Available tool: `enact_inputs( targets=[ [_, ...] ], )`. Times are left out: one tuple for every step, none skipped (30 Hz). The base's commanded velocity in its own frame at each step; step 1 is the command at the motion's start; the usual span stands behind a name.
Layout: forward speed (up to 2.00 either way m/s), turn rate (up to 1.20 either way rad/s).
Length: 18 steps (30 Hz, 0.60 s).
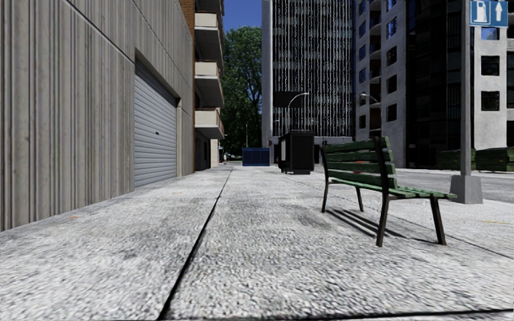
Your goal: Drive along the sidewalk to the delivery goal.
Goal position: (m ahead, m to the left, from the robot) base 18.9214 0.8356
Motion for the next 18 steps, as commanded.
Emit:
enact_inputs(
  targets=[
    [2.0, 0.0],
    [2.0, 0.0],
    [2.0, 0.0],
    [2.0, 0.0],
    [2.0, 0.0],
    [2.0, 0.0],
    [2.0, 0.0],
    [2.0, 0.0],
    [2.0, 0.0],
    [2.0, 0.0],
    [2.0, 0.0],
    [2.0, 0.0],
    [2.0, 0.0],
    [2.0, 0.0],
    [2.0, 0.0],
    [2.0, 0.0],
    [2.0, 0.0],
    [2.0, 0.0]
  ],
)
